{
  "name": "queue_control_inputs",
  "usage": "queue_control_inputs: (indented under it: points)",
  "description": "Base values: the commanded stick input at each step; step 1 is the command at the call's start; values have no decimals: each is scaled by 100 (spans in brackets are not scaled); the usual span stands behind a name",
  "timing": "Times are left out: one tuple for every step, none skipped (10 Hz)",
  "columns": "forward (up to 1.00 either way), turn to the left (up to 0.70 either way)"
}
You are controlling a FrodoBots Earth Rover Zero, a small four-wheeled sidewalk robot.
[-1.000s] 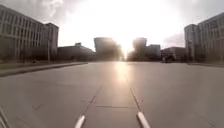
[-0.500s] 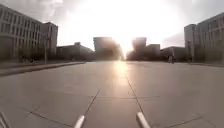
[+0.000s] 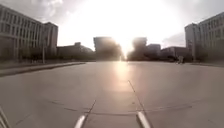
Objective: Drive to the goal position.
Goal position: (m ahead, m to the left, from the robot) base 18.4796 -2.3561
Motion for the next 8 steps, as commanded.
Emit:
queue_control_inputs:
  points:
    - [100, 0]
    - [100, 0]
    - [100, 0]
    - [100, 0]
    - [100, 0]
    - [100, 0]
    - [100, 0]
    - [100, 0]
